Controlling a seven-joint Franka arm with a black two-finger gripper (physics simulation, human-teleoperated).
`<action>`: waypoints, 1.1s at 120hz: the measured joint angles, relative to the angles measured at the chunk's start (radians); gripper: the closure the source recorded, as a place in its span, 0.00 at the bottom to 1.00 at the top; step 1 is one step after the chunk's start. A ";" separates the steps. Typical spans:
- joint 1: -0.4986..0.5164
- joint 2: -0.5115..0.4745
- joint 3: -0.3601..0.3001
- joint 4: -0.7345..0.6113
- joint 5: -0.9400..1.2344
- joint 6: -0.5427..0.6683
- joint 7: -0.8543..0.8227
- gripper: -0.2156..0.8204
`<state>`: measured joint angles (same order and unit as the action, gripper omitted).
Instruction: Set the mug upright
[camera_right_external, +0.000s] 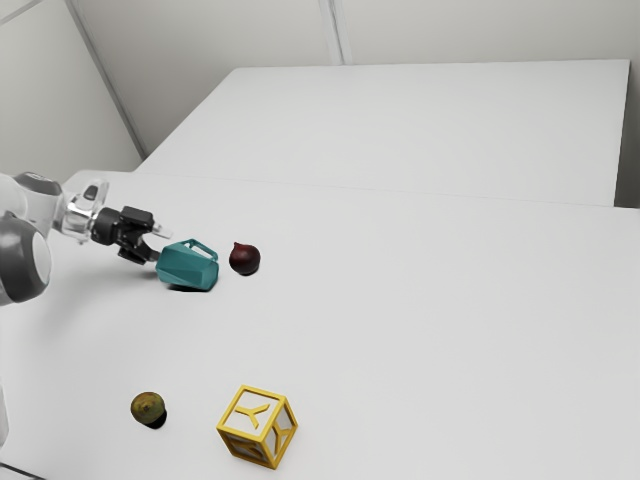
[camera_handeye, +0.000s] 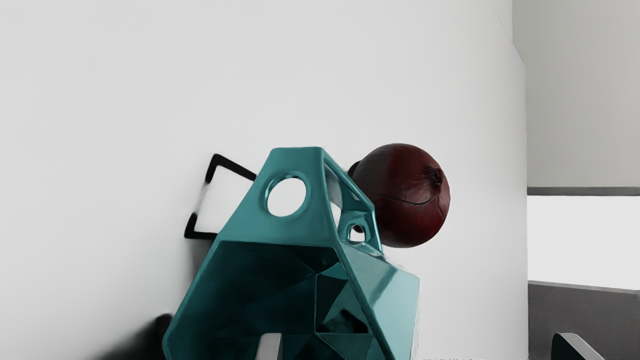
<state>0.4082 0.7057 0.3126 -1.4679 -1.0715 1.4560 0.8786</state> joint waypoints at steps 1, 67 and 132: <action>-0.002 -0.001 0.000 -0.004 -0.001 -0.001 0.002 0.23; -0.042 -0.076 0.000 -0.130 0.002 -0.019 0.085 0.45; -0.050 -0.079 0.000 -0.130 0.005 -0.012 0.105 0.94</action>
<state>0.3580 0.6264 0.3130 -1.5983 -1.0668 1.4444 0.9840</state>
